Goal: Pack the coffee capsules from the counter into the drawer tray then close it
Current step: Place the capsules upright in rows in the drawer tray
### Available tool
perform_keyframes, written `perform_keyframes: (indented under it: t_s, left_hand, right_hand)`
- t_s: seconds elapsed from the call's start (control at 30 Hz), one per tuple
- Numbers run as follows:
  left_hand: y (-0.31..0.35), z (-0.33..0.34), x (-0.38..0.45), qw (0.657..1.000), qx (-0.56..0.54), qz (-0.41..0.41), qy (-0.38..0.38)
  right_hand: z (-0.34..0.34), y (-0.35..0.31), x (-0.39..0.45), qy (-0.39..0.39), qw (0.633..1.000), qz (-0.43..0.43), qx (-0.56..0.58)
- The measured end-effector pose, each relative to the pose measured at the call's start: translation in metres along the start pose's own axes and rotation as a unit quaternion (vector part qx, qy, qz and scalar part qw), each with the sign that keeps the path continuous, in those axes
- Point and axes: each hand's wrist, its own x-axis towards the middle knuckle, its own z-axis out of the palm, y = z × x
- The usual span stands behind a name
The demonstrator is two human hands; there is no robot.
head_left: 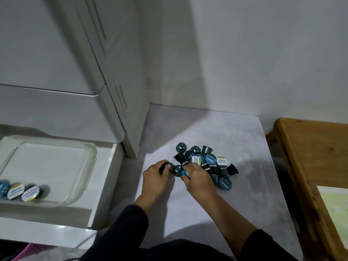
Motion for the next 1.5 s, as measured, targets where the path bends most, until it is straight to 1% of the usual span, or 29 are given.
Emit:
perform_keyframes:
  t_s: [0.07, 0.27, 0.4, 0.57, 0.7, 0.83, 1.03, 1.23, 1.37, 1.5]
  left_hand:
    - [-0.003, -0.002, 0.000, 1.000, -0.007, -0.021, 0.003]
    - [-0.011, -0.003, 0.003, 0.999, 0.002, -0.029, 0.039]
    - [-0.006, 0.000, -0.005, 0.999, -0.003, -0.001, 0.042]
    - [-0.007, -0.002, -0.005, 0.998, -0.009, 0.007, 0.061]
    - [-0.003, -0.004, -0.005, 0.990, -0.088, -0.059, 0.091]
    - [0.003, -0.007, -0.009, 0.981, -0.142, -0.087, 0.100]
    - [0.010, -0.013, -0.008, 0.981, -0.146, -0.096, 0.080]
    - [0.038, -0.033, -0.006, 0.978, -0.190, -0.055, 0.063]
    - [0.056, -0.058, -0.008, 0.975, -0.215, -0.010, 0.054]
    - [0.060, -0.094, -0.015, 0.972, -0.233, 0.016, 0.018]
  right_hand:
    - [0.000, 0.000, 0.001, 0.000, 1.000, -0.004, 0.003]
    - [0.001, 0.000, 0.003, 0.004, 1.000, -0.014, 0.003]
    - [0.003, 0.000, 0.004, 0.005, 1.000, -0.007, 0.022]
    - [0.003, 0.001, 0.003, 0.001, 0.998, 0.018, 0.068]
    - [0.002, 0.003, 0.004, 0.019, 0.993, 0.037, 0.114]
    - [0.002, 0.006, 0.003, 0.019, 0.983, 0.068, 0.169]
    - [-0.017, 0.003, 0.001, 0.017, 0.969, 0.098, 0.224]
    - [-0.065, -0.020, 0.001, 0.053, 0.947, 0.106, 0.298]
    - [-0.089, -0.036, -0.005, 0.071, 0.949, 0.078, 0.297]
    - [-0.103, -0.056, -0.012, 0.072, 0.946, 0.056, 0.311]
